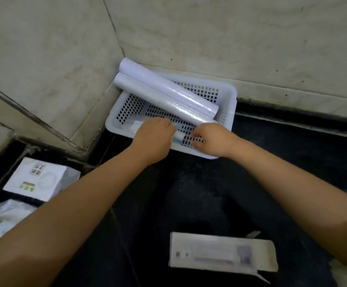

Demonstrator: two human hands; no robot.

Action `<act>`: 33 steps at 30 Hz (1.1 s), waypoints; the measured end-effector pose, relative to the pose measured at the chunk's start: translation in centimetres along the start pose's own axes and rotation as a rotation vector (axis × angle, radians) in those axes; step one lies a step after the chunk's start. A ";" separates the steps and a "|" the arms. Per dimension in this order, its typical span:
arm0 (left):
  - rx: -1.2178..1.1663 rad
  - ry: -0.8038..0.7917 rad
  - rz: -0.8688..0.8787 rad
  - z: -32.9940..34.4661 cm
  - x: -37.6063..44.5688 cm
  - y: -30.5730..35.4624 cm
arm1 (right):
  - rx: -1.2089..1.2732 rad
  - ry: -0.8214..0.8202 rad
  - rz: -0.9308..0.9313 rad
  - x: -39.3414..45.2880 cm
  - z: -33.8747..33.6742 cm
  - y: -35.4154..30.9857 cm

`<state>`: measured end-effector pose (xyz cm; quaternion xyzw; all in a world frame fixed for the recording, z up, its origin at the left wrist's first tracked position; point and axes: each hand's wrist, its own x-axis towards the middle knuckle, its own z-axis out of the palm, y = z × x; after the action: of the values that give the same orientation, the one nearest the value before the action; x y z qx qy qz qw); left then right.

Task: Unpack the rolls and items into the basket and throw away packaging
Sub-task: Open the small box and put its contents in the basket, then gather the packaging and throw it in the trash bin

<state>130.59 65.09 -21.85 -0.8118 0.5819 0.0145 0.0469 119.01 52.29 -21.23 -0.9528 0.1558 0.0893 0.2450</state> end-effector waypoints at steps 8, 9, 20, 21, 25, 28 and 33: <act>-0.265 -0.062 0.164 0.3 -11.1 9.8 | -0.066 0.299 -0.027 -14.2 2.8 1.4; -0.246 -0.155 0.168 0.8 -12.3 10.6 | -0.051 0.294 0.009 -16.3 3.5 1.8; -0.127 -0.388 0.069 3.6 -14.9 14.8 | 0.164 0.076 0.406 -27.0 10.8 4.3; -0.164 -0.371 0.040 3.5 -14.8 15.1 | 0.161 0.075 0.412 -27.3 11.0 4.5; -0.280 -0.262 -0.040 2.3 -13.5 17.1 | 0.123 0.222 0.519 -28.9 9.5 6.0; -0.380 -0.178 -0.115 1.6 -11.8 19.5 | 0.085 0.479 0.631 -30.7 7.2 8.4; -0.496 -0.059 -0.142 0.5 -10.1 25.0 | -0.155 0.323 0.854 -35.1 3.9 14.6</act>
<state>103.75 66.71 -23.06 -0.8364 0.5005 0.1773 -0.1358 80.83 50.95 -22.40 -0.8204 0.5634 0.0439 0.0870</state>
